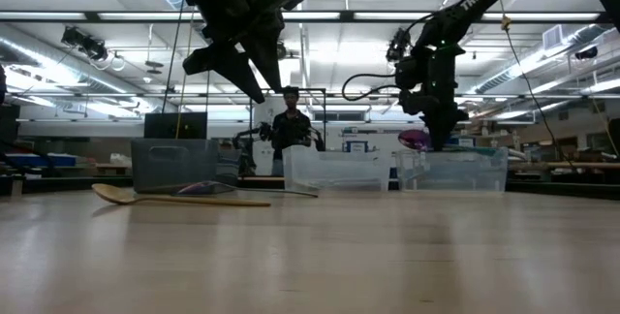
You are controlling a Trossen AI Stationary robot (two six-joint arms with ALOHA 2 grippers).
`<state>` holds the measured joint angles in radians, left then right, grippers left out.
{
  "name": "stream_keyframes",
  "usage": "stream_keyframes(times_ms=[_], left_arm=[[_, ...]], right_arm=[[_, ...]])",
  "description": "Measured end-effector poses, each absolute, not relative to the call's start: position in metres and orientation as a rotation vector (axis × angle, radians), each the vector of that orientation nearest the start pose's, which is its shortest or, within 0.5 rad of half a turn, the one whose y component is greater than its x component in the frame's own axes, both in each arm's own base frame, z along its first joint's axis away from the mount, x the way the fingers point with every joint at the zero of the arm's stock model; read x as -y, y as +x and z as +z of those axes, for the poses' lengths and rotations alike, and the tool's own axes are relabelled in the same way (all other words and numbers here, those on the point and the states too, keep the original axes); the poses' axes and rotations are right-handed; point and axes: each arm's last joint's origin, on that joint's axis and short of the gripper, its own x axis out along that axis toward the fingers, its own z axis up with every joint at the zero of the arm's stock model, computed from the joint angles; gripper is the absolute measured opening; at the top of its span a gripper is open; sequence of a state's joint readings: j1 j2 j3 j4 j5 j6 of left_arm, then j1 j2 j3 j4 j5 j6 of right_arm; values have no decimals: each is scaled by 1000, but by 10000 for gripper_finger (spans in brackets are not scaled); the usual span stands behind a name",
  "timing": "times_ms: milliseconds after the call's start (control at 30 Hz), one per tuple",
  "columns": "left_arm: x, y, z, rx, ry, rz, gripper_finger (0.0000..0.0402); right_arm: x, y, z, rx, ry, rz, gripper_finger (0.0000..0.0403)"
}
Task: Sort silverware by color (type)
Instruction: Put the blue spoon into the right transparent bin, then put the gold spoon into the black bin
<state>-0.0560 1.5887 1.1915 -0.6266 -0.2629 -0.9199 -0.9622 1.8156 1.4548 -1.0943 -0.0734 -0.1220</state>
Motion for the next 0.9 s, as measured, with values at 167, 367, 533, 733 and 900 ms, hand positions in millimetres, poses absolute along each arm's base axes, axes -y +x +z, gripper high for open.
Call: stream_keyframes(times_ms=[167,367,533,733,900], left_arm=[[10,324,246,-840,-674,631,157],[11,324,246,-855,-700,609,157],[12,324,246,-868,-714,589,157],[12,323,246,-874,-714,589,157],[13,321,244,-920,-703,568,157]], right_arm=[[283,199,233,-1330,650,-647,12],[286,199,234,-1342,579,-664,26],[286,199,234,-1339,568,-666,58],[286,200,234,-1337,566,-659,104],[284,202,233,-1341,564,-649,123]])
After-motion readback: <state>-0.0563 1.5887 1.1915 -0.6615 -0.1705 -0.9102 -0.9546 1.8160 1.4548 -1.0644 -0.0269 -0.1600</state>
